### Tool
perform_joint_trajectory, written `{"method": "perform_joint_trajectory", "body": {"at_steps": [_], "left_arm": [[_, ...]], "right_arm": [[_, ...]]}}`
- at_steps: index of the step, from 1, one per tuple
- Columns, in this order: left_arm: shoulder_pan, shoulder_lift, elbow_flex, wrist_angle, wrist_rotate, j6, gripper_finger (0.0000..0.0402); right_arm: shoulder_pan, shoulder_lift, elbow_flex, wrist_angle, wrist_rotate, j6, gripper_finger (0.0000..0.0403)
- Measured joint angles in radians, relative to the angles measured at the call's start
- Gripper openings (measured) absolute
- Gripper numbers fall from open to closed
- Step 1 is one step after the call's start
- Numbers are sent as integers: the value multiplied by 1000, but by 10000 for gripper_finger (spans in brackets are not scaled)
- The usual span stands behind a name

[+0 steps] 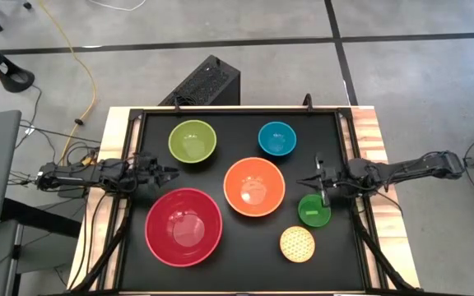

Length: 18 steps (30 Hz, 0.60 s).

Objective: Nest bowls inside each other
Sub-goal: Stack the orange bowl into the red bowl

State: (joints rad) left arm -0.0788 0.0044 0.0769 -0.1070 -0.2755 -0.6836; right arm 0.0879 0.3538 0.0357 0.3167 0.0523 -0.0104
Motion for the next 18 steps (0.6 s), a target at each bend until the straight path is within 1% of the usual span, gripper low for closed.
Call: {"method": "perform_joint_trajectory", "body": {"at_steps": [2, 5, 8, 10, 12, 16, 18], "left_arm": [[0, 0, 0, 12, 8, -9, 128], [0, 0, 1, 101, 71, 54, 128], [0, 4, 4, 233, 92, 126, 128], [0, 15, 33, 255, 76, 187, 127], [0, 40, 82, 218, 42, 253, 122], [0, 136, 210, 74, -47, 355, 96], [0, 192, 288, -25, -103, 388, 79]], "right_arm": [[-6, 0, 0, 129, 39, 37, 31], [-13, -1, 29, 251, 145, 60, 31], [-13, 22, 112, 266, 211, 62, 30], [-13, 65, 188, 248, 228, 66, 25], [-11, 137, 285, 202, 265, 86, 16], [-30, 303, 491, 11, 276, 209, 5], [-47, 377, 583, -87, 272, 217, 8]]}}
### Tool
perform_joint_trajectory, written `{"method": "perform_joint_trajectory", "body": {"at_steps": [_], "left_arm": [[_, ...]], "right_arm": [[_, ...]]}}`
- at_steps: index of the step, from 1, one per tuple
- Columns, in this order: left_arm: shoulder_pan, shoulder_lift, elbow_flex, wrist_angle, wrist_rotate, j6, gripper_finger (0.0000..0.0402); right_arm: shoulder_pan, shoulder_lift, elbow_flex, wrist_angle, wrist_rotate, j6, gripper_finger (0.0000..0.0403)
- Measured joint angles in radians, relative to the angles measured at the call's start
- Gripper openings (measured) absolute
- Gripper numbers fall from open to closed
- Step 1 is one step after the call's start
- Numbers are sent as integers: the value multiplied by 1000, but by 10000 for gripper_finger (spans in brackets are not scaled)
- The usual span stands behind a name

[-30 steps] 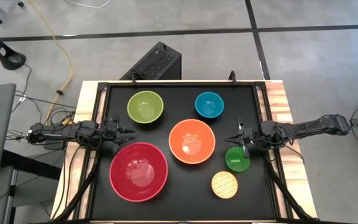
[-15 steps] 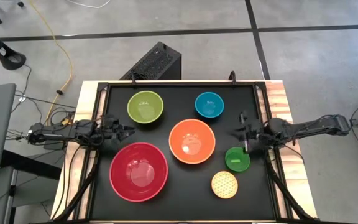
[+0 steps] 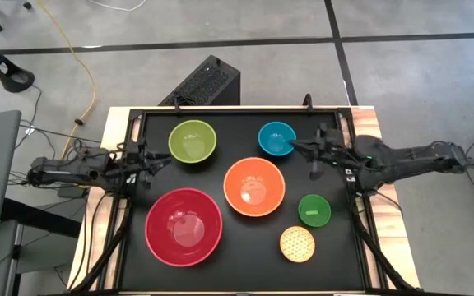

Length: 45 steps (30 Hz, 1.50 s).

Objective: Nest bowls inside each other
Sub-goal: Stack the orange bowl into the red bowl

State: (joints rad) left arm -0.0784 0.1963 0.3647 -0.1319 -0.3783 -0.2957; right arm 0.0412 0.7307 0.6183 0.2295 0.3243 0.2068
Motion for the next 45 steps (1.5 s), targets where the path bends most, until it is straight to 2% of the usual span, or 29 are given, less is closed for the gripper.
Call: {"method": "perform_joint_trajectory", "body": {"at_steps": [2, 4, 8, 13, 18, 24, 32, 38, 45], "left_arm": [[0, 58, 79, -111, -55, 38, 64], [0, 114, 149, -212, -96, 78, 50], [0, 200, 245, -332, -138, 120, 30], [1, 252, 270, -361, -229, 122, 28], [1, 250, 270, -360, -275, 134, 52], [1, 251, 270, -406, -274, 58, 113], [1, 262, 270, -483, -251, -96, 184], [1, 262, 270, -486, -226, -148, 202], [1, 262, 270, -486, -221, -154, 203]], "right_arm": [[-14, 70, 77, -106, -3, 49, 17], [-37, 143, 147, -219, 8, 173, 27], [-80, 269, 295, -483, -13, 345, 43], [-80, 432, 491, -856, -39, 459, 65], [-84, 590, 647, -1138, -63, 549, 89], [-83, 709, 718, -1191, -119, 545, 150], [-83, 729, 719, -1213, -135, 555, 256], [-92, 730, 712, -1206, -82, 635, 271], [-118, 729, 600, -1171, -96, 674, 271]]}}
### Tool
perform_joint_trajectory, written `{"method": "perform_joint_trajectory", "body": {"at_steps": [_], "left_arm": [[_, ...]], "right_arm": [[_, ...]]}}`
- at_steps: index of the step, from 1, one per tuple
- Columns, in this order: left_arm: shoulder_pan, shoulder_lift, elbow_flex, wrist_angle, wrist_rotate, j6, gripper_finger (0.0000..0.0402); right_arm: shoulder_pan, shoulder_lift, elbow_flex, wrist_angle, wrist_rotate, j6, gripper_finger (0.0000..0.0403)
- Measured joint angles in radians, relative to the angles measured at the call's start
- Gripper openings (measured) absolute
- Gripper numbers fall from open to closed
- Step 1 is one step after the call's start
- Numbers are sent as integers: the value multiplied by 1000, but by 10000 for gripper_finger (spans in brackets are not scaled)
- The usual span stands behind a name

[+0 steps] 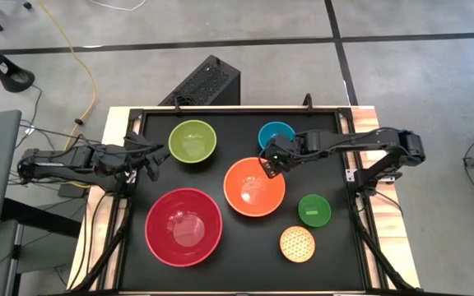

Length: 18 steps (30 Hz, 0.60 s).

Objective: Nest bowls inside each other
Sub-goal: Stack the orange bowl into the red bowl

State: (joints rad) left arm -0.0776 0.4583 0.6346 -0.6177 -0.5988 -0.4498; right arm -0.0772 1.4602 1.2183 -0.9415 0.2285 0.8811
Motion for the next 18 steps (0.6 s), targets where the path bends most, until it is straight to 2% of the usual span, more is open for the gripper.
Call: {"method": "perform_joint_trajectory", "body": {"at_steps": [8, 18], "left_arm": [[0, 0, 0, -37, 10, -4, 203], [0, 0, 0, -52, 11, -3, 203]], "right_arm": [[-2, 1, -132, 99, -93, 29, 271], [-2, 1, -293, 306, -123, 89, 271]]}}
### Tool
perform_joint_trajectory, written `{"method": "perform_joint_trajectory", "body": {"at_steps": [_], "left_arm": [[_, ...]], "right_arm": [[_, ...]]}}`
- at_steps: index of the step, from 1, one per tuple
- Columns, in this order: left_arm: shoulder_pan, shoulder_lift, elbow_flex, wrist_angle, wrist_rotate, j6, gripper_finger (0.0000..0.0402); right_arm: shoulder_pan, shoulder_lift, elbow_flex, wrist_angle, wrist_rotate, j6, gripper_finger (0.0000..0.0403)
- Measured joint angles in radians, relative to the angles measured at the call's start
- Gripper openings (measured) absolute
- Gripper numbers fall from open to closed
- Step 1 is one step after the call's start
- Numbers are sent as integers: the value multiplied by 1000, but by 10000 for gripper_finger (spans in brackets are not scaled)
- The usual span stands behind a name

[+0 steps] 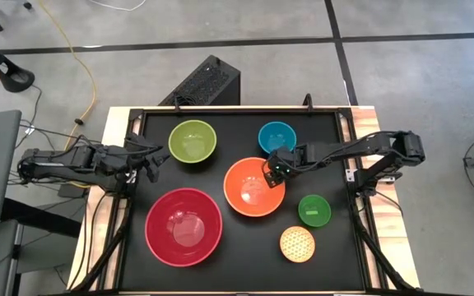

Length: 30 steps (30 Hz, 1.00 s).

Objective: Nest bowls inside each other
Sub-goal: Stack the orange bowl into the red bowl

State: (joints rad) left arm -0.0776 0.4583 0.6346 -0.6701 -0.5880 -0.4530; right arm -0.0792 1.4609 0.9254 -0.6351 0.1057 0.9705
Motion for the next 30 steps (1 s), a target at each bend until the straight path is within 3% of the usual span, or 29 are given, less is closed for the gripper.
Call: {"method": "perform_joint_trajectory", "body": {"at_steps": [6, 9, 14, 16, 23, 30], "left_arm": [[0, 0, 0, -1, 1, -3, 203], [0, 0, 0, -15, 1, -5, 203], [0, 0, 0, -46, 15, -5, 203], [0, 0, 0, -47, 35, -4, 203], [0, 0, 0, -46, 58, 22, 203], [0, -1, 0, -3, 141, 134, 203]], "right_arm": [[-5, 0, -21, 28, -3, 10, 233], [-14, 0, -21, 26, -5, 25, 175], [-33, -12, -21, 12, -21, 28, 46], [-44, -38, -18, 16, -47, 26, 17], [-51, -134, 35, 20, -52, 79, 21], [22, -156, 130, 38, -20, 142, 14]]}}
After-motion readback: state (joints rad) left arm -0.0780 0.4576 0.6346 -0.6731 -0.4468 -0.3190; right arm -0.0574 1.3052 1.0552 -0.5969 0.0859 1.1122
